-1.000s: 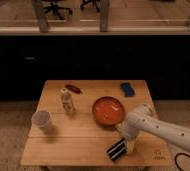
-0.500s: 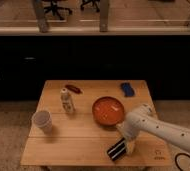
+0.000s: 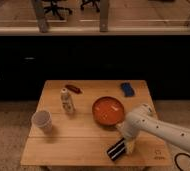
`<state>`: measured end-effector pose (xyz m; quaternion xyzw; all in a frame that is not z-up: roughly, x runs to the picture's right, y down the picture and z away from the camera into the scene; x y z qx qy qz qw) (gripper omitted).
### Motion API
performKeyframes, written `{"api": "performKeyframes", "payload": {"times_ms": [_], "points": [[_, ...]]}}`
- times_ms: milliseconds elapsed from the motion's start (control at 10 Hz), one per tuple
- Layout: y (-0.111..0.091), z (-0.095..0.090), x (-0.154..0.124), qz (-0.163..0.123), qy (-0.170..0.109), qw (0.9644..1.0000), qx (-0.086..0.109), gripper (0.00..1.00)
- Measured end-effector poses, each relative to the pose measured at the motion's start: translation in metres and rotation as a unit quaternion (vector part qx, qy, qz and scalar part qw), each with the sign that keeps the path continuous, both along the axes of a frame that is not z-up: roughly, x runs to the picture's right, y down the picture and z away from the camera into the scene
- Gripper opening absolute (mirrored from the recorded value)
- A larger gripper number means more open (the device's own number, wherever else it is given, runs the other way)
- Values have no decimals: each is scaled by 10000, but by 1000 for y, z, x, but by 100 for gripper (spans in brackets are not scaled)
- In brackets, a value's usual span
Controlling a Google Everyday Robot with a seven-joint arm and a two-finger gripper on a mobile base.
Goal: Place the eraser on the white sponge
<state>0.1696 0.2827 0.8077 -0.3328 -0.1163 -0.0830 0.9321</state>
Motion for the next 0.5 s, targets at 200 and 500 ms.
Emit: {"api": "performKeyframes", "payload": {"times_ms": [200, 500], "points": [[-1, -2, 1, -1, 5, 10000, -3, 80], [1, -8, 3, 36, 36, 10000, 38, 80]]}}
